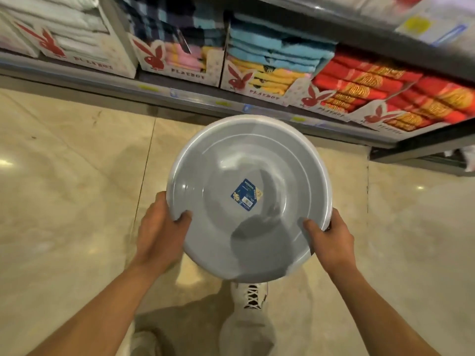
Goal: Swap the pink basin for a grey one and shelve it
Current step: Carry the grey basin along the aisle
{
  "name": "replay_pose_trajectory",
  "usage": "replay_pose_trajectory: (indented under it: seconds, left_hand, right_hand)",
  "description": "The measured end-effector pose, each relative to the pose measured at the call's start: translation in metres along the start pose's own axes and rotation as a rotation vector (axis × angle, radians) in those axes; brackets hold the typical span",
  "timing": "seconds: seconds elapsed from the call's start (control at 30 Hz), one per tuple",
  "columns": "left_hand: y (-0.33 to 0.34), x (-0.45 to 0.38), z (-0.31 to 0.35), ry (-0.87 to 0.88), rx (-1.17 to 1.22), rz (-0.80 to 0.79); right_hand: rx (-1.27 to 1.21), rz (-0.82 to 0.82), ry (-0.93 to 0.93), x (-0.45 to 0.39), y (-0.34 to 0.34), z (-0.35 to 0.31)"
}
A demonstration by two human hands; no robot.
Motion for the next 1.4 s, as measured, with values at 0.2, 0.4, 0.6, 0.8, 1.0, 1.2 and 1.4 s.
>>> replay_pose_trajectory:
  seconds: [0.2,0.4,0.6,0.8,1.0,1.2,1.4]
  left_hand:
    - [0.068,-0.046,0.005,-0.033,-0.155,-0.031]
    - [0.105,-0.062,-0.013,-0.125,0.088,-0.078]
    - [0.097,-0.051,-0.013,-0.158,0.167,-0.045]
    - [0.016,-0.005,0.004,-0.186,0.224,0.009]
    - [-0.104,0.056,-0.013,-0.263,0.358,0.175]
    - [-0.216,0.152,-0.084,-0.403,0.62,0.37]
    - [-0.279,0.291,-0.214,-0.625,0.708,0.67]
  right_hand:
    - [0.005,-0.015,-0.013,-0.071,0.022,0.056]
    - [-0.016,-0.075,0.082,-0.104,0.048,0.1]
    - [-0.038,-0.068,0.103,-0.101,0.042,0.085]
    - [-0.029,-0.153,0.033,-0.063,0.028,0.003]
    - [-0.032,-0.314,-0.192,0.006,0.041,-0.124]
    - [0.045,-0.54,-0.396,0.125,0.109,-0.226]
    - [0.186,-0.87,-0.617,0.298,0.221,-0.267]
Point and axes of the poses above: each hand's wrist, its own x-axis away from the middle knuckle, its own y-axis out of the palm, z = x × y, the point moved 3 cm from there along -x, towards the middle knuckle, and after that the axes turned 15 degrees about -x, right-handed, at the moved point
